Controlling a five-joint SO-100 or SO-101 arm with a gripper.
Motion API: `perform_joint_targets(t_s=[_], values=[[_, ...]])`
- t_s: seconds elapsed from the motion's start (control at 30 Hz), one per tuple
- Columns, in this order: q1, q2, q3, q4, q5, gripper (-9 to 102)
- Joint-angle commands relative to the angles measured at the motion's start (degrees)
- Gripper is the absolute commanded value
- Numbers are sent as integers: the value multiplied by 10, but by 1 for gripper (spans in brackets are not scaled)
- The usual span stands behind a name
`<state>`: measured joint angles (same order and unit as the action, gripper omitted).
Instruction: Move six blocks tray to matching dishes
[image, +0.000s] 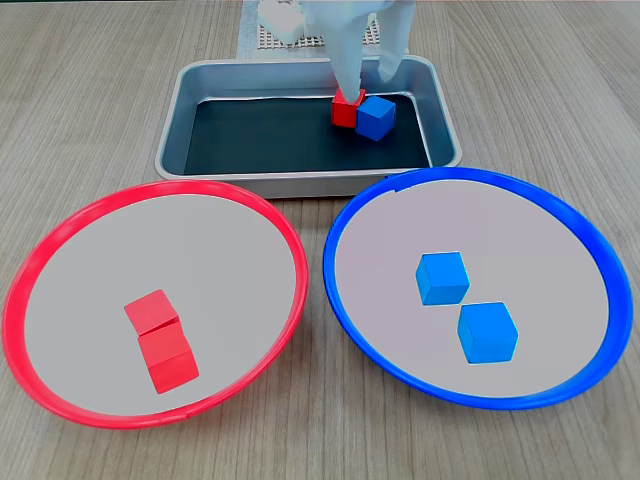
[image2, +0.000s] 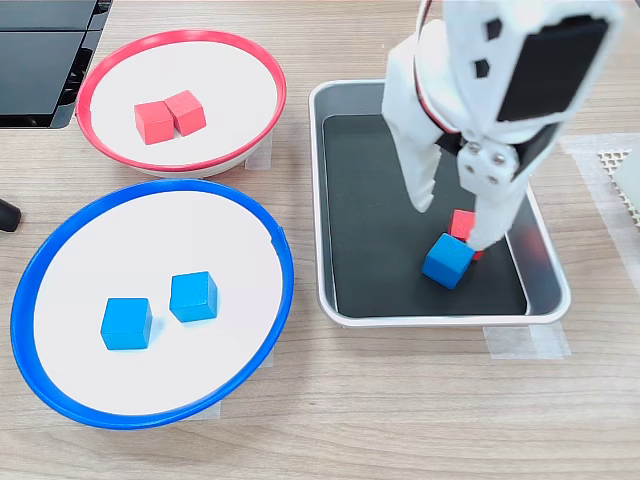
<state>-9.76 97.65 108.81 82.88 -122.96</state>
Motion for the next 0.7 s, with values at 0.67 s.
perform_joint_targets(t_s=[0.67], values=[[22,-17,87,-142,-62,18]])
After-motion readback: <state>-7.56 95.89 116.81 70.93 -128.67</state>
